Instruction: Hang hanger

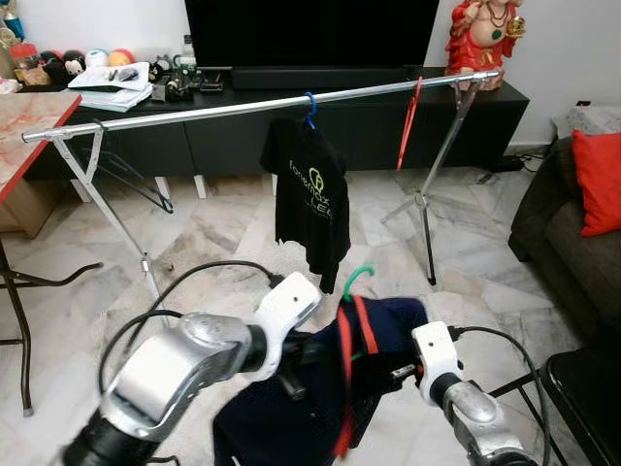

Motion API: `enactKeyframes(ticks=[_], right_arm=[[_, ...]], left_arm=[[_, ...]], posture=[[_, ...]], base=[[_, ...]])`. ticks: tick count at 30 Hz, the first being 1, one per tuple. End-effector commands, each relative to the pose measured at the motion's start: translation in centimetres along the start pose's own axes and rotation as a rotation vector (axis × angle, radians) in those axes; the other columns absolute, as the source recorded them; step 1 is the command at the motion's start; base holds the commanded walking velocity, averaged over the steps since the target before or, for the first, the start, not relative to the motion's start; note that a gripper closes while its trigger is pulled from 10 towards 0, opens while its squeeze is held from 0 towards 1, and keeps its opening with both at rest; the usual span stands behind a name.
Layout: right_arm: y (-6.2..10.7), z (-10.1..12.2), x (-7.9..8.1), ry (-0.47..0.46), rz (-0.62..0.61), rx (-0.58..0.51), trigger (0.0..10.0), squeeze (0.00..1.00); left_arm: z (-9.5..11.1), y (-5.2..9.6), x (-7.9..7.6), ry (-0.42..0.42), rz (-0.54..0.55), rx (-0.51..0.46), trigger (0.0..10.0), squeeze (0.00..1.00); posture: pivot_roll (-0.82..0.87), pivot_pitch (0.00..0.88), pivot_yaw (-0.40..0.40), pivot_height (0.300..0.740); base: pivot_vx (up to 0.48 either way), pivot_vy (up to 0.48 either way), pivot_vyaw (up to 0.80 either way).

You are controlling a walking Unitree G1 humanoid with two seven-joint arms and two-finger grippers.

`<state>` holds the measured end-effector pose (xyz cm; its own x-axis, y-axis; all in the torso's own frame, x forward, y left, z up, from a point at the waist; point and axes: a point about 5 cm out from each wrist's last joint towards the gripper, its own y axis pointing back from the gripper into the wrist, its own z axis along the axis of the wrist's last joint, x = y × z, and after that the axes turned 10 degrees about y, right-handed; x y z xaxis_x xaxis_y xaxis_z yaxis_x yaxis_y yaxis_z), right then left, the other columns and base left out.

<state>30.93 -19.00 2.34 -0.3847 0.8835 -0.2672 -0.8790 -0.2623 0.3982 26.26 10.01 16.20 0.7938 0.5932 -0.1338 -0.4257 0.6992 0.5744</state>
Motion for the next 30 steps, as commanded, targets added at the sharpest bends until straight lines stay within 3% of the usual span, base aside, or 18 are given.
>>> enactKeyframes(ticks=[1, 10, 14, 25, 30], right_arm=[[0.0, 0.5, -0.8, -0.006, -0.028, -0.012, 0.0, 0.0], [0.4, 0.3, -2.2, 0.015, -0.054, 0.004, 0.0, 0.0], [0.5, 0.0, -2.3, 0.018, -0.052, 0.016, 0.0, 0.0], [0.6, -0.4, -1.9, 0.035, -0.029, 0.039, 0.0, 0.0], [0.6, -0.6, -1.7, 0.041, -0.018, 0.051, 0.0, 0.0]], left_arm=[[0.3, 0.7, -0.5, -0.092, -0.042, -0.015, 10.0, 0.0], [-1.9, 3.7, 0.9, -0.238, -0.15, 0.086, 10.0, 0.0], [-2.9, 4.8, 0.2, -0.298, -0.254, 0.153, 10.0, 0.0], [-2.5, 6.8, 0.6, -0.385, -0.349, 0.085, 10.0, 0.0], [-2.7, 7.0, 0.0, -0.452, -0.411, 0.108, 10.0, 0.0]], posture=[[0.06, 0.08, -0.024, 0.74], [0.06, 0.085, -0.031, 0.74], [0.06, 0.088, -0.034, 0.74], [0.06, 0.09, -0.044, 0.74], [0.06, 0.091, -0.045, 0.74]], base=[[0.0, 0.0, 0.0], [0.0, 0.0, 0.0], [0.0, 0.0, 0.0], [0.0, 0.0, 0.0], [0.0, 0.0, 0.0]])
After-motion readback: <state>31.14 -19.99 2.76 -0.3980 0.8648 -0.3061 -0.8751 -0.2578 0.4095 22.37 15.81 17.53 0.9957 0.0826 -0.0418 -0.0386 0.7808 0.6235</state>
